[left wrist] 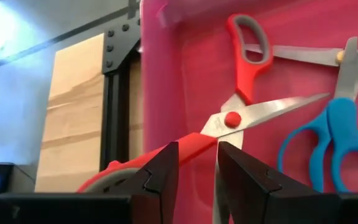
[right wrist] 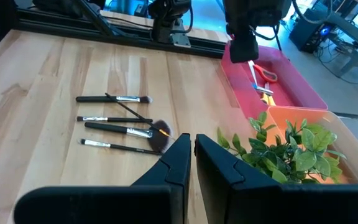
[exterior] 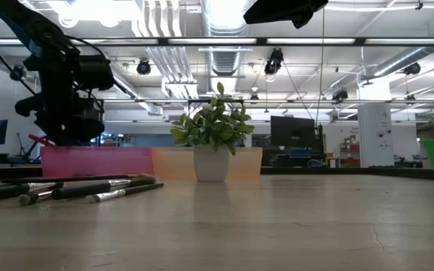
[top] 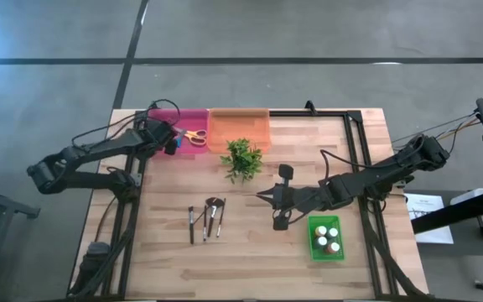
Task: Pick & Place Paint Supplies
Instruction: Adjust the red scissors in the pink bin
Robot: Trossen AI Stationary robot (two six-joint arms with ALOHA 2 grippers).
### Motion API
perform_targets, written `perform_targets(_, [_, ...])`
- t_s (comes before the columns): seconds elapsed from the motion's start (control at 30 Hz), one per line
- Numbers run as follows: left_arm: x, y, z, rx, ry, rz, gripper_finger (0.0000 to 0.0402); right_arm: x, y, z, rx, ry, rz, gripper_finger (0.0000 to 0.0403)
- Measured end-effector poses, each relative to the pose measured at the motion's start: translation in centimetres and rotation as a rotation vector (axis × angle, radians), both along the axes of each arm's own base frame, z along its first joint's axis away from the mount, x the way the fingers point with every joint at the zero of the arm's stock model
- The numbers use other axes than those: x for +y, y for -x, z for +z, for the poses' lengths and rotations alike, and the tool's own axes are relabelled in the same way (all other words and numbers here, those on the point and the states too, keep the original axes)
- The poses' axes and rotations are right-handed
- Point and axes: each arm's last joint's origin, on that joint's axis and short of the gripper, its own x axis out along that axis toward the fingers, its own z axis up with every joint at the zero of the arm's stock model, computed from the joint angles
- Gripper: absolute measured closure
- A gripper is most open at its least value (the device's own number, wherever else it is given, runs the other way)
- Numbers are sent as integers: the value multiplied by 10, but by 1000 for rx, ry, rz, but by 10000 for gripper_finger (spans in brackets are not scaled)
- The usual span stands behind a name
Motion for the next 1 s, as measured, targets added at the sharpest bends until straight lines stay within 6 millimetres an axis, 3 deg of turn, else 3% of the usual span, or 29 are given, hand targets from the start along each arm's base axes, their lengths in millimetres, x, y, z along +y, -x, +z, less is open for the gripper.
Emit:
perform_targets(0.23, [13,-8,-11,64,-21,7,282,0,0,0,0,0,0,380])
perform_targets(0.43, [11,-10,5,-37,-88,-8,282,0,1,-3,9,4,0,380])
perform_targets(0.57, [4,-3,13,-75,-110,-11,282,-1,1,-5,15,5,-1,380])
perform_targets(0.73, [-8,14,16,22,-118,91,282,-1,2,-8,22,-4,-7,380])
perform_targets(1.0, [-15,25,20,74,-158,155,282,-1,3,-9,24,-4,-7,380])
